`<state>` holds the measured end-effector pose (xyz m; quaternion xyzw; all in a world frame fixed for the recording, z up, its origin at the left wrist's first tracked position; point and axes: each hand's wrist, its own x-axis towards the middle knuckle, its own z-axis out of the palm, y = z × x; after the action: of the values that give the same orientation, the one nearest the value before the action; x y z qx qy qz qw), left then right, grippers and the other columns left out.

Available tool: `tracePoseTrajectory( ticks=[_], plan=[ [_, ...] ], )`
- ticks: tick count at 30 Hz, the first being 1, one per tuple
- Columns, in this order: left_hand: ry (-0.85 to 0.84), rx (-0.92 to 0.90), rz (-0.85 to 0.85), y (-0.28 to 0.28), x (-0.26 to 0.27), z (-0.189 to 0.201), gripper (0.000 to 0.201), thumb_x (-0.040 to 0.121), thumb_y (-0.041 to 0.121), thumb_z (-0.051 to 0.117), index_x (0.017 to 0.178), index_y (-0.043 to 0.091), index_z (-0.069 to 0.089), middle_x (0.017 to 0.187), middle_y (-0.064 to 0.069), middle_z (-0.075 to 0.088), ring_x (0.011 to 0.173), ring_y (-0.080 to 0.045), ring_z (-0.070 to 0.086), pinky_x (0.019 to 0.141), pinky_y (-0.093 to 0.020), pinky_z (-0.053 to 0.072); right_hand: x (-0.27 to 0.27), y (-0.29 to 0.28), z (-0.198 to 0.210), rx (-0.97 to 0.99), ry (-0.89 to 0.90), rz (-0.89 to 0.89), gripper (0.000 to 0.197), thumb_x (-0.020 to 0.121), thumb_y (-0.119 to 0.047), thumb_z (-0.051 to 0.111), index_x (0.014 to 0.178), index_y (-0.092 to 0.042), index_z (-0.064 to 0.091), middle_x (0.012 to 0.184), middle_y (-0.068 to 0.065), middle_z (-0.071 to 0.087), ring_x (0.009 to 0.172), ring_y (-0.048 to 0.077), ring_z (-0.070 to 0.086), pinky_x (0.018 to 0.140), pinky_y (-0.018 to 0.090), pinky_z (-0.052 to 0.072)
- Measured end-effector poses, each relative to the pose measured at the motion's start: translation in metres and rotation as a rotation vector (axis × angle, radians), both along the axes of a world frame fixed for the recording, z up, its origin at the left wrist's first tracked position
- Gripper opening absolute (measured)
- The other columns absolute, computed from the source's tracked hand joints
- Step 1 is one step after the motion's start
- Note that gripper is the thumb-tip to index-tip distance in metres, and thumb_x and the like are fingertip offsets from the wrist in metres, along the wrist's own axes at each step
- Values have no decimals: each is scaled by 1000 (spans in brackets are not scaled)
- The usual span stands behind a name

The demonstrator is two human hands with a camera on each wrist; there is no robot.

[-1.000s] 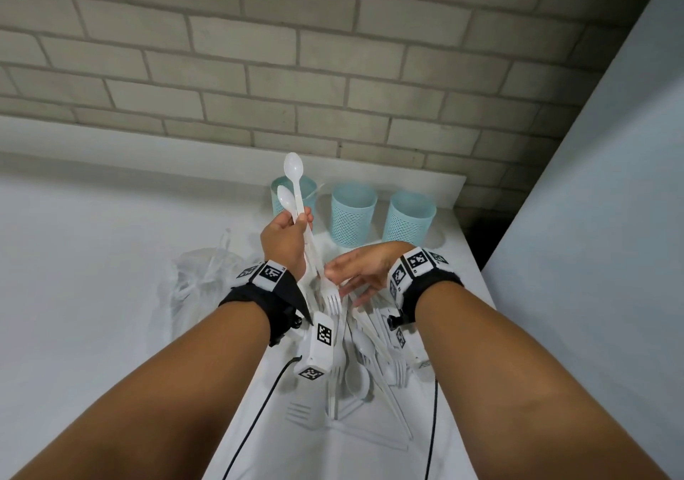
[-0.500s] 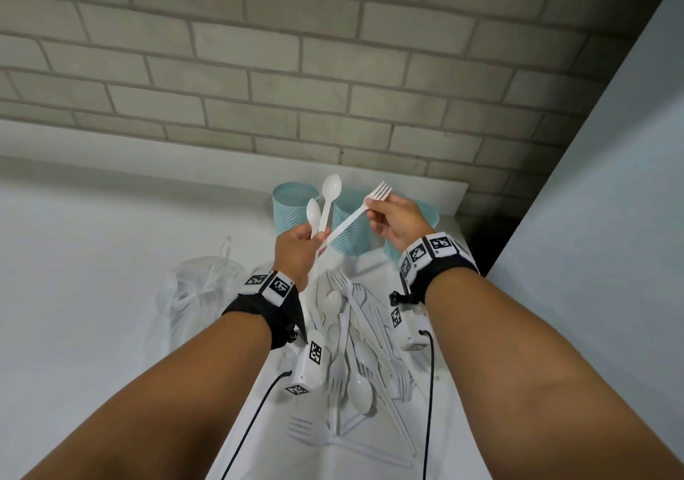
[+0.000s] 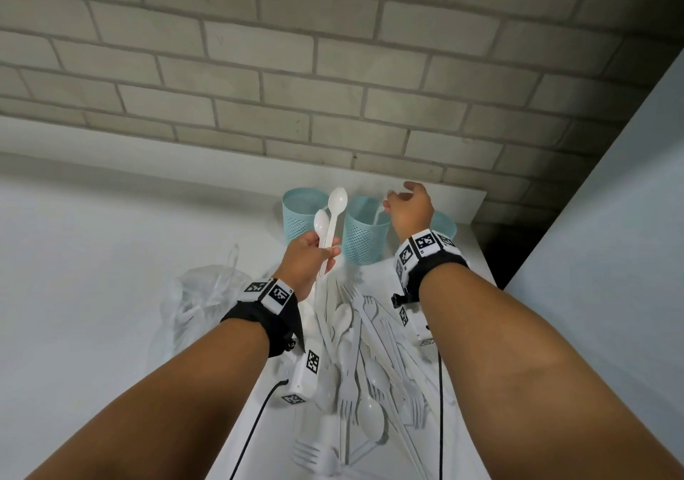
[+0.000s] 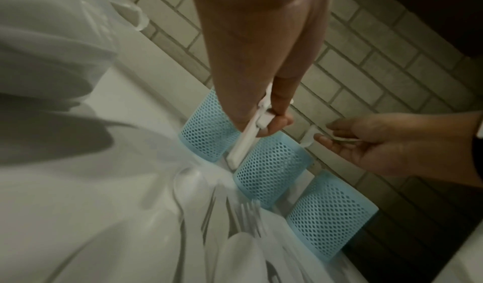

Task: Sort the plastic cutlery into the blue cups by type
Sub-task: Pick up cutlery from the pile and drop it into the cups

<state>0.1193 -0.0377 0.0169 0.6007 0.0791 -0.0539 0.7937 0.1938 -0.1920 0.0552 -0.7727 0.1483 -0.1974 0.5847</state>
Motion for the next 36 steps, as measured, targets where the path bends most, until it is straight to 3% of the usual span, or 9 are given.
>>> tracePoseTrajectory(
  ticks=[5, 8, 11, 16, 20, 25, 30, 34, 36],
  plan=[
    [0, 107, -119, -5, -1, 7, 45, 87, -12, 43, 124, 11, 50, 98, -3, 60, 74, -12, 51, 59, -22, 37, -27, 8, 3, -243, -220, 1, 37, 89, -28, 59, 122, -11, 51, 121, 10, 49, 86, 20, 54, 72, 21, 39],
    [-11, 154, -182, -11, -7, 16, 42, 90, -7, 36, 126, 13, 48, 92, 0, 60, 69, -11, 48, 56, -23, 32, -40, 15, 4, -364, -247, 130, 39, 89, -31, 59, 123, -14, 51, 122, 7, 46, 75, 14, 50, 74, 22, 39],
    [-25, 180, -232, -14, -12, 23, 36, 96, 4, 35, 129, 14, 47, 91, 0, 61, 68, -11, 48, 56, -23, 32, -50, 20, 1, -485, -271, 171, 40, 92, -28, 53, 130, -14, 49, 125, 10, 46, 100, 22, 54, 87, 24, 38],
    [-39, 217, -271, -10, -15, 32, 33, 100, 9, 34, 130, 10, 45, 89, -1, 61, 66, -10, 46, 56, -22, 31, -52, 22, -6, -306, -106, 141, 41, 98, -26, 42, 137, -13, 43, 130, 16, 49, 122, 28, 43, 104, 34, 32],
    [-53, 243, -291, -9, -15, 32, 33, 100, 7, 33, 130, 9, 46, 88, -1, 60, 65, -10, 44, 56, -22, 29, -56, 19, -11, 82, 61, 246, 39, 98, -27, 45, 132, -8, 47, 123, 9, 57, 108, 23, 55, 99, 37, 45],
    [-72, 362, -336, -14, -17, 27, 34, 99, 4, 32, 129, 7, 47, 85, 1, 56, 67, -9, 50, 56, -20, 38, -58, 15, -22, -61, 79, 146, 43, 90, -17, 59, 128, -1, 52, 127, 18, 55, 114, 32, 55, 99, 46, 46],
    [-211, 609, -354, -29, -19, 22, 25, 100, 5, 31, 119, 6, 48, 76, -1, 51, 56, -9, 50, 43, -13, 38, -65, 21, -22, -205, 19, 113, 34, 98, -20, 44, 102, 7, 64, 101, 24, 64, 84, 28, 58, 73, 30, 43],
    [-452, 1073, -280, -42, -18, 11, 19, 92, 0, 40, 100, -3, 56, 87, -19, 61, 81, -30, 58, 65, -31, 42, -69, 30, -19, -203, 99, 138, 42, 99, -27, 41, 69, -2, 56, 69, 7, 57, 74, 23, 48, 63, 24, 29],
    [-516, 1184, -315, -45, -19, 5, 22, 90, 1, 42, 105, -5, 56, 97, -23, 64, 86, -36, 60, 66, -34, 41, -64, 29, -20, -162, 134, 143, 32, 96, -23, 48, 71, -4, 55, 68, 3, 53, 75, 22, 49, 66, 24, 33]
  ],
)
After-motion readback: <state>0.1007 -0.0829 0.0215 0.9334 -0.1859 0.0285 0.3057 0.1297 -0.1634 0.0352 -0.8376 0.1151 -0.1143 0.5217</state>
